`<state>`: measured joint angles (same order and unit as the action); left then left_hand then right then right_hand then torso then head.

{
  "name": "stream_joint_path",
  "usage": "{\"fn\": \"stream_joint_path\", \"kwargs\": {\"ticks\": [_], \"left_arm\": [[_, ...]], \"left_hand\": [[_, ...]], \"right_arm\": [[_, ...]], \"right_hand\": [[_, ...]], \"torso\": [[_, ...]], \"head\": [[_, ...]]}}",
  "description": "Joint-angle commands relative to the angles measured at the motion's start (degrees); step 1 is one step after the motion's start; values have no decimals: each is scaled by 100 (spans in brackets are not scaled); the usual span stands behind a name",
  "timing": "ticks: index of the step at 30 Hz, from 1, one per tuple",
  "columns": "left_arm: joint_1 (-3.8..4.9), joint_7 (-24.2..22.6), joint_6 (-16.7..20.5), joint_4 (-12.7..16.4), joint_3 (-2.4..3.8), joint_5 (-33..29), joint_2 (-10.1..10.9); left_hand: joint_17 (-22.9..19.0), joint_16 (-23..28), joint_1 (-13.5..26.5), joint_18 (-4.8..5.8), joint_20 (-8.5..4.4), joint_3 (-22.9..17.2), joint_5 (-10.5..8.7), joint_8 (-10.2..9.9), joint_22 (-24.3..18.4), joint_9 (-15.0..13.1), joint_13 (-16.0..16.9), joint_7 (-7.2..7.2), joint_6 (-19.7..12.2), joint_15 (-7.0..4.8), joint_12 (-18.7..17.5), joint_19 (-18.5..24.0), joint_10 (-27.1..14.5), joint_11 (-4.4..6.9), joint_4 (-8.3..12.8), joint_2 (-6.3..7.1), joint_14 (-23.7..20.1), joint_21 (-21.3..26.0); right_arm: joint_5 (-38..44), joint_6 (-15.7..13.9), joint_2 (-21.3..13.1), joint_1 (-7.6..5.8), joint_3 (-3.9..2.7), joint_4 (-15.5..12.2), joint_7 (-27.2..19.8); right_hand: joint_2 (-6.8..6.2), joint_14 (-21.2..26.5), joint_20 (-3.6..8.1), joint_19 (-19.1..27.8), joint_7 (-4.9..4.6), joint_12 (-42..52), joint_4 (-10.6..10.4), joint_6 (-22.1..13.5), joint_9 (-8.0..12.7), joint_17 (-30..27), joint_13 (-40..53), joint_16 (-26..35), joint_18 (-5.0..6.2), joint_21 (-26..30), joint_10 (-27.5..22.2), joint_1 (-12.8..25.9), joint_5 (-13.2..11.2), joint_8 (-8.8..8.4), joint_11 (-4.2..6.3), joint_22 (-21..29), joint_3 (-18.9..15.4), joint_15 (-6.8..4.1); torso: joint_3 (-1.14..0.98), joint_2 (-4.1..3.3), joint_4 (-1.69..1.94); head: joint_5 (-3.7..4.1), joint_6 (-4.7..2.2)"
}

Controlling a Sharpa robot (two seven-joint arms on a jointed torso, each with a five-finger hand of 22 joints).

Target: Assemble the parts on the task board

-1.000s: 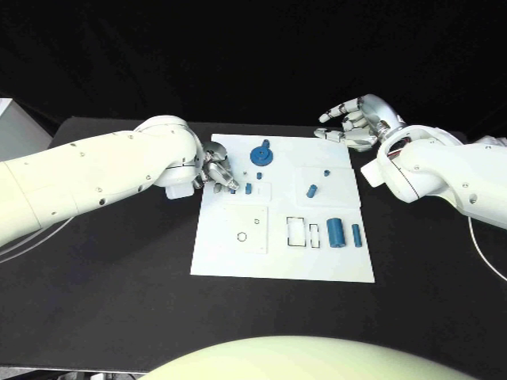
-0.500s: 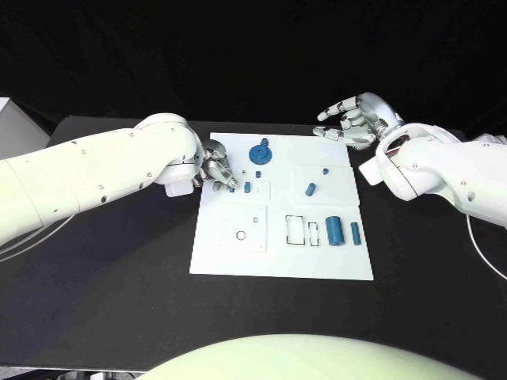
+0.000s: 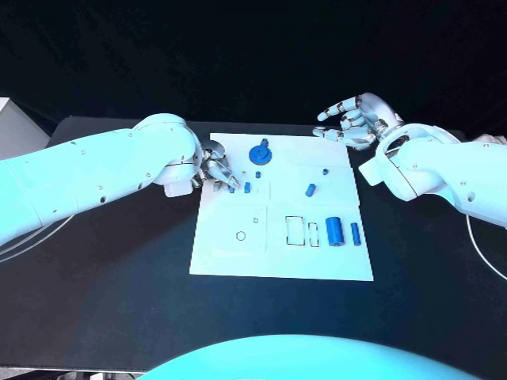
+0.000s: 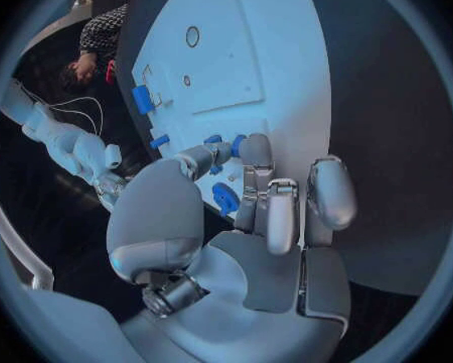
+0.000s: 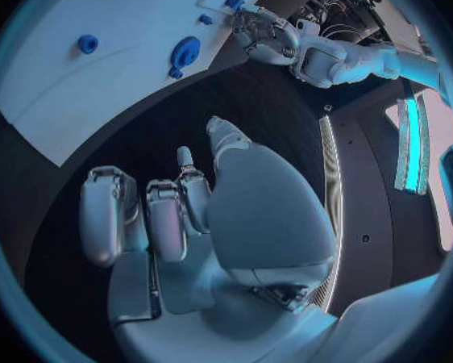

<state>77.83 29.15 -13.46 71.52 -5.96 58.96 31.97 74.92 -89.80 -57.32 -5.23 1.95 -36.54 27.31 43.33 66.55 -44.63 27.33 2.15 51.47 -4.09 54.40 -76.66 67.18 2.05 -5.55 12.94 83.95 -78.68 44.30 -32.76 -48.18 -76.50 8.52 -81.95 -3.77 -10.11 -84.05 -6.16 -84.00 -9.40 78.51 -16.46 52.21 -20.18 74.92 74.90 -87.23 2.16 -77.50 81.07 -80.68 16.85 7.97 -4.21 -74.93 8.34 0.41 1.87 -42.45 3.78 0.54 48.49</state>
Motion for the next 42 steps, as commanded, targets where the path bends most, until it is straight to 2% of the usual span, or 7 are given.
{"fn": "stream_joint_path", "kwargs": {"ticks": [1,8,15,28,36,40,42], "left_arm": [[-79,42,-86,1,-55,36,10],[-83,32,64,33,-49,60,66],[-85,16,277,119,3,66,151],[-86,-173,886,323,202,-418,304],[-85,-644,1460,446,324,-634,407],[-84,-1372,1621,499,341,-742,412],[-86,-1820,1782,523,338,-684,391]], "left_hand": [[1504,-19,80,16,1,414,-28,-41,-8,22,10,5,41,-41,47,36,-9,-48,-230,38,604,30],[1508,-20,19,16,2,893,-162,-64,-4,58,19,12,59,-38,72,22,-22,-54,-619,51,605,42],[1508,-20,-121,18,6,1209,-602,-65,9,79,21,17,71,-34,95,9,-23,-59,-1039,28,605,46],[1372,53,-27,-17,23,1548,-1026,-84,-157,96,14,50,-1,-11,97,109,-93,-90,-1121,-11,552,145],[975,279,-140,-114,101,1789,-1046,-97,-626,74,22,162,-295,75,111,424,-371,-193,-1116,-122,375,441],[102,812,-828,-332,260,1695,-956,-139,-1765,101,12,392,-848,270,124,1258,-979,-408,-1093,-189,-161,1229],[-1016,1558,-1448,-512,386,1425,-981,-338,-2779,320,-89,587,-1225,445,-12,2067,-1582,-591,-1060,-162,-1047,2045]], "right_arm": [[31,61,0,2,-1,-3,-55],[27,65,-2,3,-1,-2,-61],[26,69,-7,6,-1,1,-64],[20,74,-2,22,-1,16,-73],[19,77,-8,27,-1,30,-72],[17,76,-11,28,-1,35,-75],[15,73,-13,28,-1,36,-80]], "right_hand": [[2,-442,49,-62,16,-21,5,-42,-7,930,638,34,99,35,-38,37,9,23,-12,-483,34,-53],[2,-442,49,-62,16,-21,5,-42,-7,930,638,34,99,35,-38,37,9,23,-12,-483,34,-53],[2,-442,49,-62,16,-21,5,-42,-7,930,638,34,99,35,-38,37,9,23,-12,-483,34,-53],[2,-443,49,-63,15,-18,2,-50,-7,932,638,34,99,36,-36,48,8,26,-13,-483,37,-53],[2,-443,49,-63,15,-18,2,-50,-7,932,638,34,99,36,-36,48,8,26,-13,-483,37,-53],[2,-443,49,-63,15,-18,2,-50,-7,932,638,34,99,36,-36,48,8,26,-13,-483,37,-53],[2,-443,49,-63,15,-18,2,-50,-7,932,638,34,99,36,-36,48,8,26,-13,-483,37,-53]], "torso": [[-1,0,-3],[0,-5,-1],[2,0,-3],[1,3,-4],[-3,4,1],[0,0,1],[-1,0,2]], "head": [[1,-2],[11,-9],[19,-11],[22,-37],[47,-70],[67,-89],[78,-102]]}}
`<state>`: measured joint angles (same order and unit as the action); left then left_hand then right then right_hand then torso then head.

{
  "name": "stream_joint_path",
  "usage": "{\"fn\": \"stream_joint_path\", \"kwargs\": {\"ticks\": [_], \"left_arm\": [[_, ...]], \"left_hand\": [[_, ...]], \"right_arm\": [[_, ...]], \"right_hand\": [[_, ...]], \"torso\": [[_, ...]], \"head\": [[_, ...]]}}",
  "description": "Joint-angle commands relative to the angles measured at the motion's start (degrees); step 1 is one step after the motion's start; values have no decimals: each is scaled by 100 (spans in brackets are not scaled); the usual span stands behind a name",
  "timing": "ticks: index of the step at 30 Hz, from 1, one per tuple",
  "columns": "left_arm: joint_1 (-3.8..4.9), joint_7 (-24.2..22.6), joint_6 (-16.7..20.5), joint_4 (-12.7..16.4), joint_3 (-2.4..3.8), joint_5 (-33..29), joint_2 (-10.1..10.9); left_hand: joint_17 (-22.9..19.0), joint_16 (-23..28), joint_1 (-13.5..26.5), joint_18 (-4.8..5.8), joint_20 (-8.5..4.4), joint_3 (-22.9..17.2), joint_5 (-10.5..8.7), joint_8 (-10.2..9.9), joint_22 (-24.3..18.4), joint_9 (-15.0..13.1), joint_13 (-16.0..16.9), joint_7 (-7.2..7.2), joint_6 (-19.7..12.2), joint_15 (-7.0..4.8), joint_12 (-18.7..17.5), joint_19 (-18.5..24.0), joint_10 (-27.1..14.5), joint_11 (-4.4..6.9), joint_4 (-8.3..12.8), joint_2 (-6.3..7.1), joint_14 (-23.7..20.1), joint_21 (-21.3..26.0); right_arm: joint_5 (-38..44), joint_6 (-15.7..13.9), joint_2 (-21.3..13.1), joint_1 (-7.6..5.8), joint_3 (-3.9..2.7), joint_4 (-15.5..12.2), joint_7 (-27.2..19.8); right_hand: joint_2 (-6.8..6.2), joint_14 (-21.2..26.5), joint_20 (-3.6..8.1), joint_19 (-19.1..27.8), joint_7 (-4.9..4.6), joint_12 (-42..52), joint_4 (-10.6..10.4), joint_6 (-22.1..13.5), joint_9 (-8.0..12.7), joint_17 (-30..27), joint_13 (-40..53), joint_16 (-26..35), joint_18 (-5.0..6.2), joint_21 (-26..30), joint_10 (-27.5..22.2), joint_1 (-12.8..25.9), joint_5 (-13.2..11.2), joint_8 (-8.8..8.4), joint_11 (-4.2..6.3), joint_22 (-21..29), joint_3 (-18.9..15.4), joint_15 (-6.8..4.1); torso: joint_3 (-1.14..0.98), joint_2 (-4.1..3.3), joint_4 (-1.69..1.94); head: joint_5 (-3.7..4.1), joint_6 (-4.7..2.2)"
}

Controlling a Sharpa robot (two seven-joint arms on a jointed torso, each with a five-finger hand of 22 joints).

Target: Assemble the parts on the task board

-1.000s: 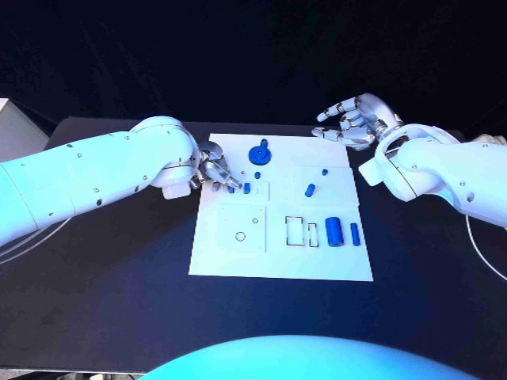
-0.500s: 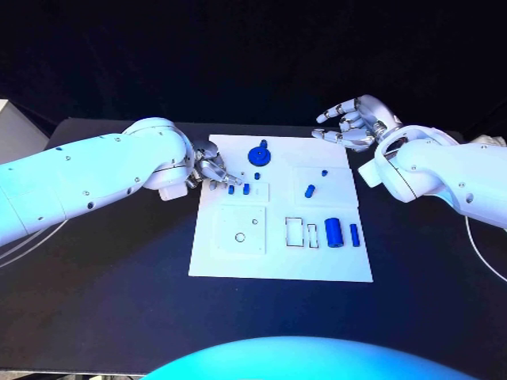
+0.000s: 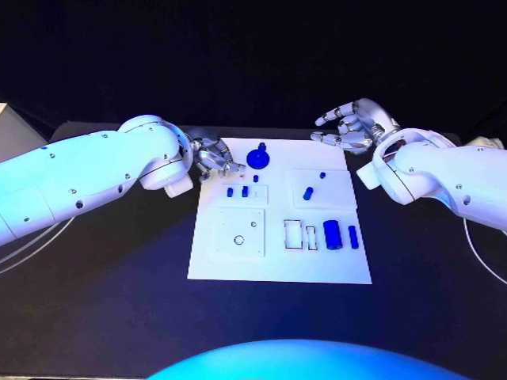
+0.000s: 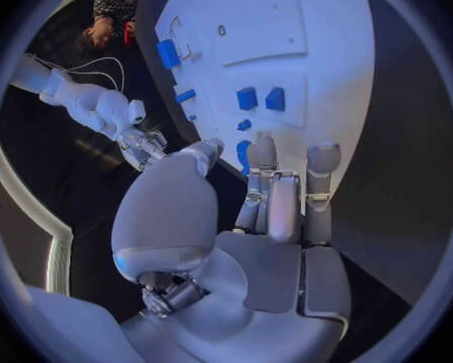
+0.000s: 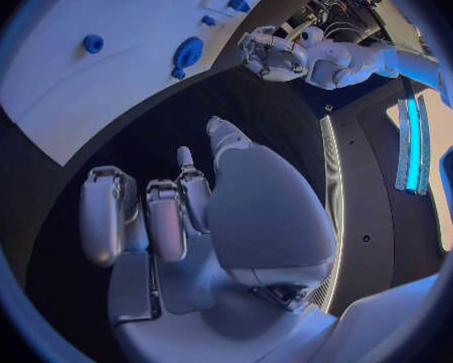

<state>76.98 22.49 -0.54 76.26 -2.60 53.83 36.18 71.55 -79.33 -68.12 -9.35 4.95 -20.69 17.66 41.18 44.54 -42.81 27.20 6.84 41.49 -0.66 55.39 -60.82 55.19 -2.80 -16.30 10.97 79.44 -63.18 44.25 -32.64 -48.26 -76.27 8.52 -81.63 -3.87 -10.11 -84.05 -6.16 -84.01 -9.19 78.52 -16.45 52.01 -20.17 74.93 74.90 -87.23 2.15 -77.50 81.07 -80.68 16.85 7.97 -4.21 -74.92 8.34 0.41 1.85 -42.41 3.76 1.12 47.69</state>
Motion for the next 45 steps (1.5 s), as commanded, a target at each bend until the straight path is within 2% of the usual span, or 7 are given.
{"fn": "stream_joint_path", "kwargs": {"ticks": [1,4,8,14,20,28,45], "left_arm": [[-4,-1335,570,57,-4,-117,-41],[-49,-1926,987,78,-36,219,-90],[-163,-2372,1514,27,-65,803,-180],[-247,-2607,1620,-195,-188,1625,-356],[-272,-2553,1445,-389,-268,2239,-536],[-278,-2292,1001,-554,-294,2709,-679],[-282,-2033,581,-838,-316,2876,-944]], "left_hand": [[-967,719,-492,-96,116,-214,-14,-149,-628,184,-104,126,-249,123,-147,552,-486,-131,41,48,-847,583],[-2097,1516,-1157,-85,272,-624,-32,-449,-808,561,-298,335,-400,303,-362,803,-978,-328,293,136,-1979,937],[-2444,1808,-1548,-89,403,-968,-62,-701,-861,933,-688,484,-537,471,-850,1089,-1482,-512,623,240,-2628,1112],[-2584,1413,-1422,-112,458,-895,-123,-887,-657,1361,-944,432,-484,480,-944,1061,-1565,-519,794,397,-2517,819],[-2689,1241,-1303,-118,483,-709,-166,-958,-684,1552,-1040,324,-437,490,-945,1048,-1666,-520,764,472,-2520,861],[-2702,705,-1344,-119,457,-637,-163,-1168,-597,1943,-1291,216,-68,457,-1008,858,-1514,-485,801,463,-2242,689],[-2529,304,-1343,-123,432,-675,-151,-1334,-506,2170,-1510,193,262,418,-1135,779,-1250,-440,793,437,-1898,539]], "right_arm": [[18,58,-6,4,-1,5,-74],[8,50,-11,4,-1,9,-94],[-15,42,-2,4,-1,28,-124],[-100,39,14,4,-1,51,-188],[-148,30,31,4,-1,61,-230],[-164,29,37,4,-1,62,-239],[-171,30,51,4,-1,57,-252]], "right_hand": [[2,-443,49,-63,-6,-19,2,-29,-8,931,638,34,99,36,-36,48,8,26,-12,-484,37,-54],[5,-435,50,-37,-6,-59,1,-33,-9,903,607,50,115,103,-69,57,10,29,-13,-431,42,-53],[3,-394,53,32,-2,-465,7,-49,-14,768,300,134,152,273,-379,48,19,44,-6,-303,76,-57],[-49,-141,98,430,23,-1868,6,-120,-45,-20,-863,749,372,1436,-1164,40,22,117,34,565,288,-98],[-57,-128,103,449,27,-2204,7,-142,-54,-95,-1175,843,393,1621,-1319,49,34,137,37,701,365,-109],[-69,-127,108,439,30,-2407,7,-148,-60,-117,-1364,877,396,1670,-1419,59,35,149,40,737,400,-113],[-119,-93,124,458,40,-3257,8,-172,-78,-252,-2183,1043,432,1964,-1800,90,38,191,53,948,532,-126]], "torso": [[3,-4,2],[4,-4,5],[1,1,4],[6,-5,-2],[3,-8,-5],[-7,-11,-9],[-3,-17,-10]], "head": [[18,-37],[29,-67],[28,-92],[51,-118],[73,-149],[87,-148],[106,-128]]}}
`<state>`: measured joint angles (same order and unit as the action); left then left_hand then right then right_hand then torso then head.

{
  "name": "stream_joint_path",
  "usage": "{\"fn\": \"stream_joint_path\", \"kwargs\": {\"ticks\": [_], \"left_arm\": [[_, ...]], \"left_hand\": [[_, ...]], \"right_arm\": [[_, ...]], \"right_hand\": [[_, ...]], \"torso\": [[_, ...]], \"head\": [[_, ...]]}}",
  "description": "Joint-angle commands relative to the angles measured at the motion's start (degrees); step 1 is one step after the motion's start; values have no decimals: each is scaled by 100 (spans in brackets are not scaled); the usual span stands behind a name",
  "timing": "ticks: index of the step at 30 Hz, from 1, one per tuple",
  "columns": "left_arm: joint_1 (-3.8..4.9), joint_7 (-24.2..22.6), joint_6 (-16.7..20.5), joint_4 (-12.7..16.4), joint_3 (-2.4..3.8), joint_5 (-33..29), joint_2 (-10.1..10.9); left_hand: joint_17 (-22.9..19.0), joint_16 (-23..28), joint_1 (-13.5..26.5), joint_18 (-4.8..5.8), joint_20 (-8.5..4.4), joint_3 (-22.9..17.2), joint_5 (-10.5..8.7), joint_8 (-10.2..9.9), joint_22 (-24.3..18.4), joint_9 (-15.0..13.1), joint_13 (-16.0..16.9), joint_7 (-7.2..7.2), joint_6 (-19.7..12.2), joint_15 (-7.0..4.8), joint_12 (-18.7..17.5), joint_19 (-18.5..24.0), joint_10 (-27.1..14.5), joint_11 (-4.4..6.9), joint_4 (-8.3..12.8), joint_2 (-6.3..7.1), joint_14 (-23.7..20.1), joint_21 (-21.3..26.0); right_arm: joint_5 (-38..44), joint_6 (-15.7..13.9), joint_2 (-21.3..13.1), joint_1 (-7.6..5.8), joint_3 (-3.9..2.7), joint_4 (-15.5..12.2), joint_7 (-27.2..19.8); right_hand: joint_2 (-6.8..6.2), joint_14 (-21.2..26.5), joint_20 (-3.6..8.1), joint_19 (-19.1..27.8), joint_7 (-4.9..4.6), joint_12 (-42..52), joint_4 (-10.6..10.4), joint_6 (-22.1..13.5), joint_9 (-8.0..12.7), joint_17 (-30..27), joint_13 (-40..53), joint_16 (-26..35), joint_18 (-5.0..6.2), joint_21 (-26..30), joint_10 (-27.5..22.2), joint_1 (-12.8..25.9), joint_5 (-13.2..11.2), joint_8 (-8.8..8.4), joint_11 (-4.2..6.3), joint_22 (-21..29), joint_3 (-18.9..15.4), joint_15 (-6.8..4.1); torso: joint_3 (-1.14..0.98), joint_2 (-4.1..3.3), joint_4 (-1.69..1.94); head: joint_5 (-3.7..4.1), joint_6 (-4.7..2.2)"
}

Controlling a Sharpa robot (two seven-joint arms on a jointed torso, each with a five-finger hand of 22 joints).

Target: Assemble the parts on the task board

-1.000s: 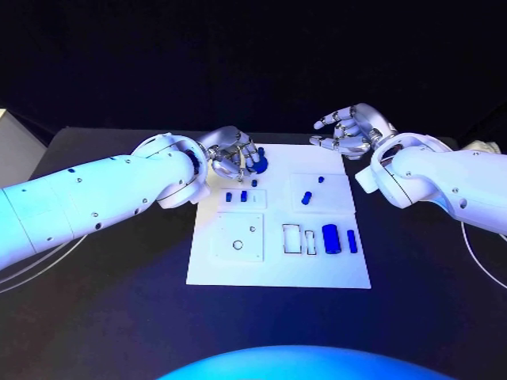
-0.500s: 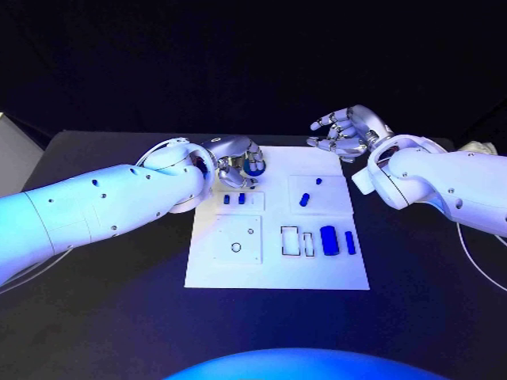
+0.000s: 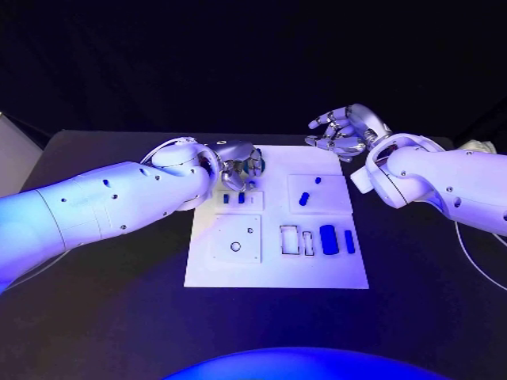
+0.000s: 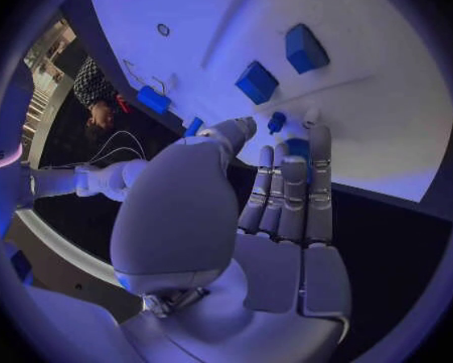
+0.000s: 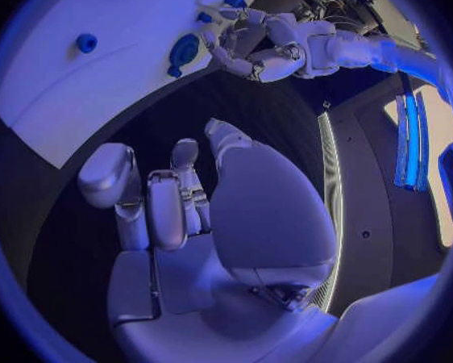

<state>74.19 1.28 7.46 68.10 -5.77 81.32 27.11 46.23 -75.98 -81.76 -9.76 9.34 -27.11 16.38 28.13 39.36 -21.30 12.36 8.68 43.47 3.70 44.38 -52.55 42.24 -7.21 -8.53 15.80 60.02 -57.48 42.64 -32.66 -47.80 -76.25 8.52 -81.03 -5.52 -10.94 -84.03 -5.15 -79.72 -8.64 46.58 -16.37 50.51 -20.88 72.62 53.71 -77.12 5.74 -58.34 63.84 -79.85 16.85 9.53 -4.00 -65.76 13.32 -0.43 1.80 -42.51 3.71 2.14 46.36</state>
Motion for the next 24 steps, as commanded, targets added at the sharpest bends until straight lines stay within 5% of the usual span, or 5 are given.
{"fn": "stream_joint_path", "kwargs": {"ticks": [1,24], "left_arm": [[-3,94,-226,-38,0,129,-50],[-24,24,-387,-255,-3,110,-157]], "left_hand": [[2,-31,21,-82,-7,-34,-23,-29,11,18,-26,9,64,-18,-34,-48,45,1,16,-46,45,-30],[311,-455,-125,-82,-99,-520,-35,-260,256,196,-336,-11,573,-150,-359,-100,654,138,297,-240,546,-399]], "right_arm": [[-10,33,5,2,-2,-3,-87],[-11,48,15,2,-2,-14,-92]], "right_hand": [[-38,-91,24,31,-15,-95,0,-23,-8,-32,-98,43,76,63,-89,8,38,37,31,43,40,-42],[-54,-71,27,48,-14,-296,1,-32,-13,-93,-312,114,91,175,-164,16,39,48,33,122,80,-44]], "torso": [[3,-4,0],[5,6,11]], "head": [[8,11],[20,90]]}}
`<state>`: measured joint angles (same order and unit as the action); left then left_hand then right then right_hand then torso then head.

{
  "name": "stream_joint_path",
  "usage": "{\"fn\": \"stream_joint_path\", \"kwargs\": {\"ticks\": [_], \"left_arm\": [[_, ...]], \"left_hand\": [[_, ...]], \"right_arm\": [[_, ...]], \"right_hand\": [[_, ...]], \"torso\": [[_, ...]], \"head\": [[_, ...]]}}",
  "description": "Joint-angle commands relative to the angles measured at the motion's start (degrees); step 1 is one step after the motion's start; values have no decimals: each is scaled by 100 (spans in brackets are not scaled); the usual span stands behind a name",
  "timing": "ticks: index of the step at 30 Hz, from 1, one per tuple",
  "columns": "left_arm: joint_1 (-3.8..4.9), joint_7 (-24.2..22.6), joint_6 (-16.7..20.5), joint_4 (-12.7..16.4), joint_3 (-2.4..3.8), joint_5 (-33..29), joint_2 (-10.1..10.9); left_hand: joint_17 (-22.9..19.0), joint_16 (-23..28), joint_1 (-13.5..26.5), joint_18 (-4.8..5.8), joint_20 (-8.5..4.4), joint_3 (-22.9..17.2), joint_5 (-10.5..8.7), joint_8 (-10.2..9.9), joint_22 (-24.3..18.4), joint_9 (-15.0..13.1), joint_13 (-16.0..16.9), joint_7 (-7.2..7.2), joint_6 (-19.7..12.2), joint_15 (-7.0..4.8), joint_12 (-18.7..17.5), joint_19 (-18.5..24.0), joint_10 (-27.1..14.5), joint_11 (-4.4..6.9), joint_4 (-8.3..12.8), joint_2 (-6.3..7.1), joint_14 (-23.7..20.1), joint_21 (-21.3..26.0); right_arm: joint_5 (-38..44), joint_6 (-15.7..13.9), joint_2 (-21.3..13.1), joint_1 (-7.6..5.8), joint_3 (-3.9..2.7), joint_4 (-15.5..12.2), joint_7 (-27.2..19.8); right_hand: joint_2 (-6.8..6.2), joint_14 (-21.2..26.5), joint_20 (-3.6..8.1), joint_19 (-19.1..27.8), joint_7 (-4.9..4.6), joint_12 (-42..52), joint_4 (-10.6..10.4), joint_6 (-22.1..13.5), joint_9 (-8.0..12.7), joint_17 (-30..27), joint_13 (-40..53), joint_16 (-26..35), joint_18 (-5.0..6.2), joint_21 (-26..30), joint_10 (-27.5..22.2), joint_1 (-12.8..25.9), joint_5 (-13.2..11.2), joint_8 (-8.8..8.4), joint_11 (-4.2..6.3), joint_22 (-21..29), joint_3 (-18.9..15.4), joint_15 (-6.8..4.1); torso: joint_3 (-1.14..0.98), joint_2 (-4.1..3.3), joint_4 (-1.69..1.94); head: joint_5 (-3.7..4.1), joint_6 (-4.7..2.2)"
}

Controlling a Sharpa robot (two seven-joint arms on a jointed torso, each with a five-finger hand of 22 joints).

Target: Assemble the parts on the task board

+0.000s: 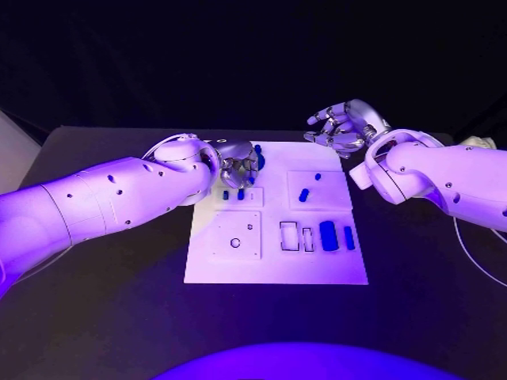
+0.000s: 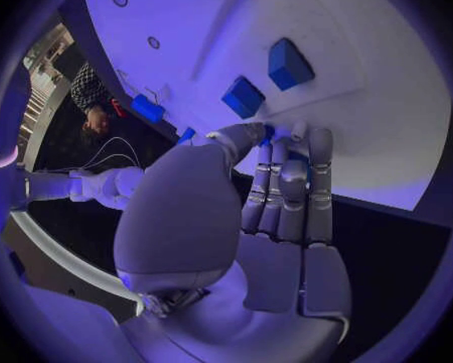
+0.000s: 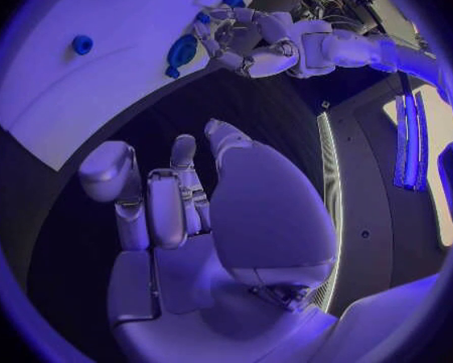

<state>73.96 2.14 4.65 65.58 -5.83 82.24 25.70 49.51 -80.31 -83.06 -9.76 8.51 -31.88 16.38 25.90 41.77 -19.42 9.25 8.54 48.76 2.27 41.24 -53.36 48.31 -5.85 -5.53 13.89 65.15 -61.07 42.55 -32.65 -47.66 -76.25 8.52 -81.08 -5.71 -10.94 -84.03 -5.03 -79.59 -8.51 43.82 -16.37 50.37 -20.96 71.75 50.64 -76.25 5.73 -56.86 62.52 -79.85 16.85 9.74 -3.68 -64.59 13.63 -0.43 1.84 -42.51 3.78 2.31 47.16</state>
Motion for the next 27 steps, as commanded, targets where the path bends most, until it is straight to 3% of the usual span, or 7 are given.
{"fn": "stream_joint_path", "kwargs": {"ticks": [1,13,16,27], "left_arm": [[-1,-77,-99,-9,3,11,-17],[-1,-149,-75,-34,3,-91,-40],[-1,-173,-73,-44,3,-125,-53],[-4,-177,-119,-132,-5,-157,-113]], "left_hand": [[-34,-28,18,-82,-20,-69,-39,-57,31,12,-55,-1,83,-14,-100,-13,89,6,18,-57,39,-62],[-72,-58,118,-69,-38,-121,-61,-197,131,34,-171,-2,133,-30,-343,-40,279,25,75,-56,97,-154],[-275,-18,151,-79,-33,-225,-35,-296,119,37,-299,27,173,-6,-643,14,352,-8,149,-46,7,-161],[-307,-43,215,-56,-25,-296,-48,-370,250,4,-424,32,316,-15,-983,-61,586,-3,239,-69,77,-262]], "right_arm": [[-3,47,1,2,-2,-10,-73],[-3,70,8,2,-2,-8,-63],[-3,85,8,2,-2,-10,-57],[-1,105,6,1,-2,-21,-49]], "right_hand": [[-54,-71,14,35,-27,-20,0,-19,-5,-5,-4,27,91,28,-31,16,39,27,2,5,49,-45],[-57,-68,16,34,-25,-41,0,-14,-9,-16,-37,43,93,46,-29,21,39,34,3,17,61,-46],[-58,-69,16,33,-23,-37,-1,-7,-11,-16,-42,47,93,52,-19,23,39,41,5,21,66,-47],[-58,-70,17,30,-21,-41,-1,1,-14,-16,-54,49,93,56,-12,27,40,47,7,23,73,-49]], "torso": [[0,8,3],[2,7,-3],[3,4,-2],[-1,2,-5]], "head": [[3,21],[10,31],[16,41],[24,43]]}}
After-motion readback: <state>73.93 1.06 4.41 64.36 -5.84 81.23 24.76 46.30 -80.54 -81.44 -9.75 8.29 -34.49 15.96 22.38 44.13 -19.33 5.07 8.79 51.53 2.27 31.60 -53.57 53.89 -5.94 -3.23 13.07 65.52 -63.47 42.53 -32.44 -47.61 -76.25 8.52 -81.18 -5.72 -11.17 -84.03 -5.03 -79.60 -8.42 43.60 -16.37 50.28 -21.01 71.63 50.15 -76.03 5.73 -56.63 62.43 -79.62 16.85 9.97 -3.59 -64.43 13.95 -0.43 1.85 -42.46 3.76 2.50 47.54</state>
